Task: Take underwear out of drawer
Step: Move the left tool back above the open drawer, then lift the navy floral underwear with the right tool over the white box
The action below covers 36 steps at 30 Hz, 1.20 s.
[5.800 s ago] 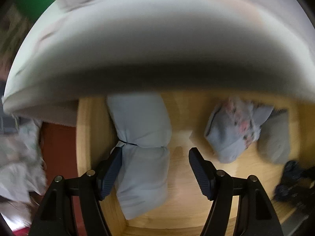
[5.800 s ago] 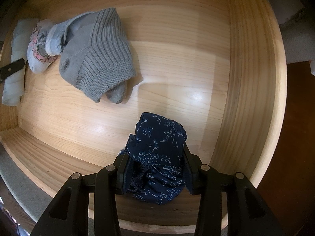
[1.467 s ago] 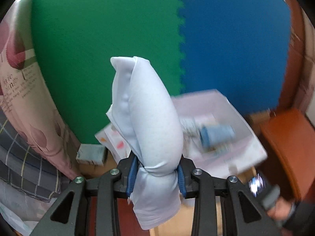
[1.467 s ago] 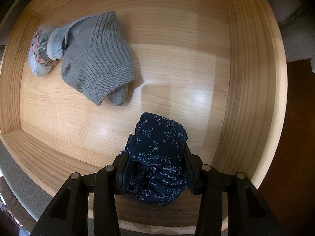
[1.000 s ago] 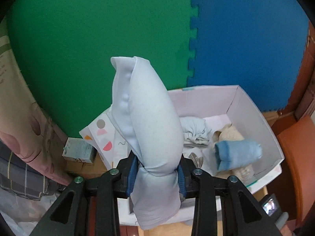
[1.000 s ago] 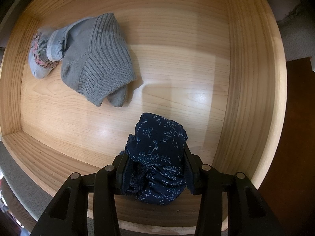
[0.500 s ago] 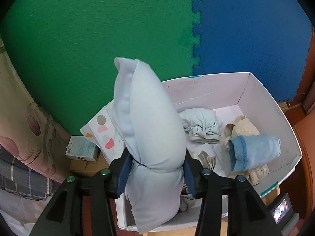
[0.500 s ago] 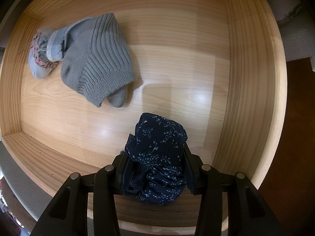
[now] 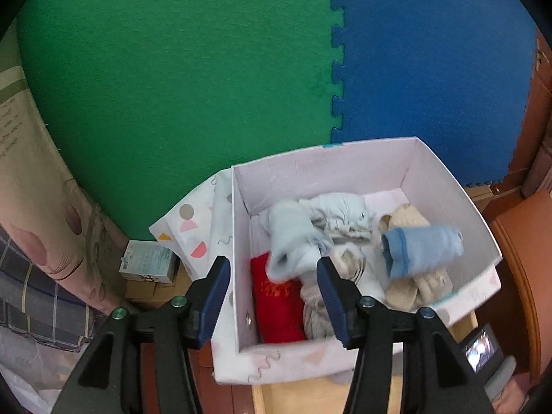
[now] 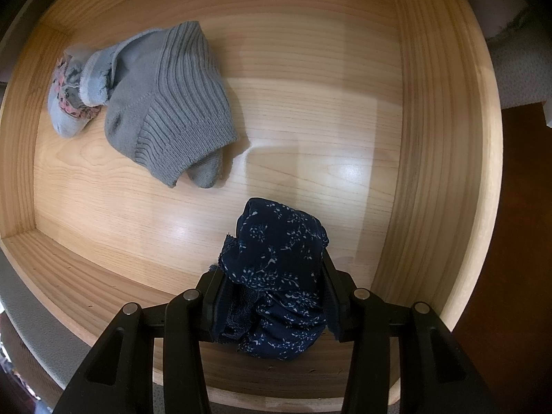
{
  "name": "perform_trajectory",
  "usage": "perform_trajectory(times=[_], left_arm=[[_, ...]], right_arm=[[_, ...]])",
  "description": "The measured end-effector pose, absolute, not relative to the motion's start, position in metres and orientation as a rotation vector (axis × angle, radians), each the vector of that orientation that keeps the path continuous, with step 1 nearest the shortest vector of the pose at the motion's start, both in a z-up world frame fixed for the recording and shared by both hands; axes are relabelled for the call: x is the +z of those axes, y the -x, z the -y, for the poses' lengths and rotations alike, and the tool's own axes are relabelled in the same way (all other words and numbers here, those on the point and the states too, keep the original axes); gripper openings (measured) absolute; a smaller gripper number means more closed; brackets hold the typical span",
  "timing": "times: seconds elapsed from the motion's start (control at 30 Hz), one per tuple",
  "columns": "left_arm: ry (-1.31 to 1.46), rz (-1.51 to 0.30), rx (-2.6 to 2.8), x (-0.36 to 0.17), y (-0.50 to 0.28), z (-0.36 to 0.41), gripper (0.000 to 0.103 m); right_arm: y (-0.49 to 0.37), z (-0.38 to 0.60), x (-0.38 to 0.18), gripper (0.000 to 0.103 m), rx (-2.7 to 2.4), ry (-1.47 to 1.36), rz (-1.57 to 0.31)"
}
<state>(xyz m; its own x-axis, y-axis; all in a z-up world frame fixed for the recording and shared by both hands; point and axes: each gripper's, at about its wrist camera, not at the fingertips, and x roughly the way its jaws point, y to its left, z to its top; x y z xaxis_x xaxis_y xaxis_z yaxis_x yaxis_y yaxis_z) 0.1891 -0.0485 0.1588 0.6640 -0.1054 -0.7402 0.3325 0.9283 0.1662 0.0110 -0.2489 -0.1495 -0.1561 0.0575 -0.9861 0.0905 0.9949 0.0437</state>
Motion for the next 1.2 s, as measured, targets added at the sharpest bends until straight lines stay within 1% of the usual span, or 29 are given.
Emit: perform_trajectory(times=[0.17, 0.43, 0.67, 0.87, 1.2], left_arm=[[-0.309, -0.846, -0.253, 0.135, -0.150, 0.034, 0.053], [-0.268, -0.960, -0.180, 0.056, -0.092, 0.011, 0.053], [-0.231, -1.041, -0.118, 0.000, -0.066, 0.008, 0.053], [-0.189, -1.067, -0.083, -0.023, -0.057, 0.006, 0.053], [-0.185, -1.084, -0.077, -0.033, -0.057, 0.004, 0.053]], right_arm=[[-0.011, 0.244, -0.150, 0.042, -0.034, -0.104, -1.730], [-0.010, 0.243, -0.150, 0.042, -0.035, -0.098, -1.730], [-0.011, 0.243, -0.148, 0.042, -0.039, -0.110, -1.726], [-0.009, 0.247, -0.143, 0.039, -0.039, -0.116, -1.702], [-0.002, 0.261, -0.098, 0.034, -0.060, -0.143, -1.489]])
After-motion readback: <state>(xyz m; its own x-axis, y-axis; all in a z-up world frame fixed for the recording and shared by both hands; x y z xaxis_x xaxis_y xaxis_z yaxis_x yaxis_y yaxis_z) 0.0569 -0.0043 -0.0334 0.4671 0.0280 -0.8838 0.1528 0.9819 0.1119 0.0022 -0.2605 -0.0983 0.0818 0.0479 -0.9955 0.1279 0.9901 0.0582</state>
